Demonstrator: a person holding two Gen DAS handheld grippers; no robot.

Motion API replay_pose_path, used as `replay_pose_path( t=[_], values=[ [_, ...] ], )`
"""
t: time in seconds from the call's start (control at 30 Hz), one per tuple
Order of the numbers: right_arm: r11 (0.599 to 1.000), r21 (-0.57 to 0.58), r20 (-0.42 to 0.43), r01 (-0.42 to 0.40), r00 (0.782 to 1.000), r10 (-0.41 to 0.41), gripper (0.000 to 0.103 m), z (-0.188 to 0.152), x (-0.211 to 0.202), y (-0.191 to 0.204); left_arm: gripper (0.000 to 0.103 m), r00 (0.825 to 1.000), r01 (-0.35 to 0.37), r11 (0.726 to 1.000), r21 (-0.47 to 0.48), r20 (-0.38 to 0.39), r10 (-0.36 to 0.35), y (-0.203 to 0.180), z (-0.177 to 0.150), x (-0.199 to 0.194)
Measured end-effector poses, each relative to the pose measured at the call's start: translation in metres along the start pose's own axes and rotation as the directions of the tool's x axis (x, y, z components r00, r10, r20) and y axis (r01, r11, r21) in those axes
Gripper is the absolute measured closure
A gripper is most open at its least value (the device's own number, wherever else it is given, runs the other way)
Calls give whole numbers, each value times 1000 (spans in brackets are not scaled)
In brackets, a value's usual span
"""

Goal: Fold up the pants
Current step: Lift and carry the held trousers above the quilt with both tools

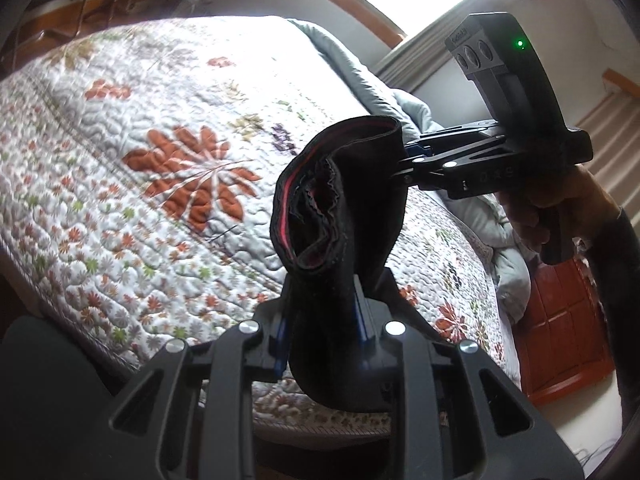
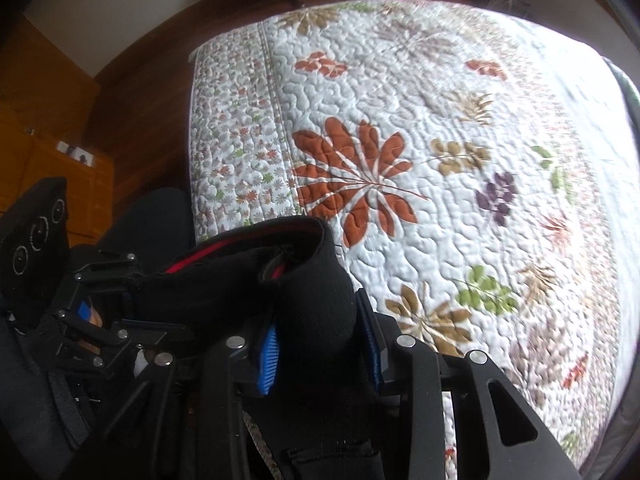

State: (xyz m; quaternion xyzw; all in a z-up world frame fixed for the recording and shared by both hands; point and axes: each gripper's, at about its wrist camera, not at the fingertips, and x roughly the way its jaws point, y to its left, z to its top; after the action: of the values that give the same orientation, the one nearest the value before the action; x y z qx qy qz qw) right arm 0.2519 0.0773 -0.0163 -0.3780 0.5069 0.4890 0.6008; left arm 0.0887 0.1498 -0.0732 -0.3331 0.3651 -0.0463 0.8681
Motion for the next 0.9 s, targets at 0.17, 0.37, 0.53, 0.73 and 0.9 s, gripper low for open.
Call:
replay_pose_path(
  t=[0.17, 0.37, 0.53, 0.73, 0.9],
  values=[
    [998, 24, 34, 60, 998, -60, 70, -19, -29, 10, 79, 1000, 13, 998, 58, 12, -14, -23, -1, -8],
    [992, 62, 70, 113, 991, -118, 70, -44, -59, 16, 79, 999, 27, 991, 128, 26, -31, -51, -5, -15],
    [983, 101, 94, 156, 982, -165, 71, -62, -78, 19, 79, 999, 32, 984, 176, 31, -38, -73, -7, -20],
    [972, 138, 117, 190, 971, -207, 71, -84, -94, 23, 79, 998, 37, 972, 233, 31, -46, -97, -13, -23],
    [964, 160, 124, 212, 965, -232, 71, -98, -101, 26, 78, 998, 40, 966, 257, 30, -50, -109, -17, -22]
  ],
)
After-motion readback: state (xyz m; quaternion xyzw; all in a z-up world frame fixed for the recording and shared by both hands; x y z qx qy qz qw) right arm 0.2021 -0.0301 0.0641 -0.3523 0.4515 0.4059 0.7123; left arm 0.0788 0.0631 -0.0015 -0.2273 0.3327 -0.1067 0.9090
